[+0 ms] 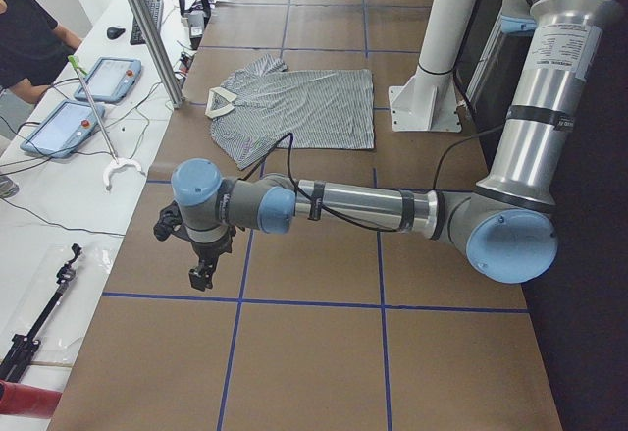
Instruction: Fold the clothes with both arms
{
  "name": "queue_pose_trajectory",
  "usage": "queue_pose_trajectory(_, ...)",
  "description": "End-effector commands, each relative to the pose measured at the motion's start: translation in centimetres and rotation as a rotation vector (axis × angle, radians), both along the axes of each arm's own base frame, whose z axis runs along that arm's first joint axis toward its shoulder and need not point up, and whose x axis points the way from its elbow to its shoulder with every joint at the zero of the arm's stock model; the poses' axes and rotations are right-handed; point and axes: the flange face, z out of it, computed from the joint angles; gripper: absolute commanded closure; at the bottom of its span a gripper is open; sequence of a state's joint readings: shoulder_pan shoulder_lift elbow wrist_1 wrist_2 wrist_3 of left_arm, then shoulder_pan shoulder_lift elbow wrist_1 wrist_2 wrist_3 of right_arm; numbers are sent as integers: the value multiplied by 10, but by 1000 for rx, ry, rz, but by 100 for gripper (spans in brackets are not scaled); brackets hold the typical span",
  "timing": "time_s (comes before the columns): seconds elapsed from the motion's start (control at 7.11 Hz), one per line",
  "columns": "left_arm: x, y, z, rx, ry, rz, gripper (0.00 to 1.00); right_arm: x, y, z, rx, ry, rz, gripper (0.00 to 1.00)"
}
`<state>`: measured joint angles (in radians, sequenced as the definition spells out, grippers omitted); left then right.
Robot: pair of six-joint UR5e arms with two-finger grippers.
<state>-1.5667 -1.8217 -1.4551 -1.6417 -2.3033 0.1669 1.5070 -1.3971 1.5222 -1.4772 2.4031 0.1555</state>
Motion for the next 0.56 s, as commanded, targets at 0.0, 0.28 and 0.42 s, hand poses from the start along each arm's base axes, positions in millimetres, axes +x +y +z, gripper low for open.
queue_pose_trajectory(0.0, 24, -35, -61, 230, 10, 39, 0, -87, -56, -55, 274, 13, -89, 0)
queue_pose_trajectory(0.28, 85, -39, -78, 271, 78, 9, 0, -206, -102, -97, 304, 114, -55, 0)
queue_pose_trajectory(0.42, 100, -38, -91, 294, 105, -7, 0, -241, -116, -117, 271, 82, -28, 0)
